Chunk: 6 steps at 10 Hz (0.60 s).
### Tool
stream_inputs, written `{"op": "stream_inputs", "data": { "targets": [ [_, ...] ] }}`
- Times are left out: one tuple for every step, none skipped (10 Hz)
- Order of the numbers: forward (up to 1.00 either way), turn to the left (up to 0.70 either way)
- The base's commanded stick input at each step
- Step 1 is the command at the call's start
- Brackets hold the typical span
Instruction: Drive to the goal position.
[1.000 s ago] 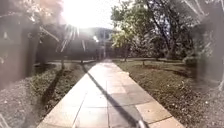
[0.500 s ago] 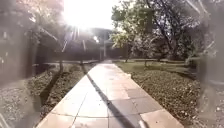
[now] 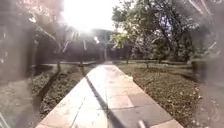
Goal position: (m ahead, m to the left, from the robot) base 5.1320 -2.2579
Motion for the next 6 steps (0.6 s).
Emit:
{"op": "stream_inputs", "data": {
  "targets": [
    [0.50, 0.00],
    [0.50, 0.00],
    [0.50, 0.00],
    [0.50, 0.00],
    [0.50, 0.00],
    [0.50, 0.00]
  ]
}}
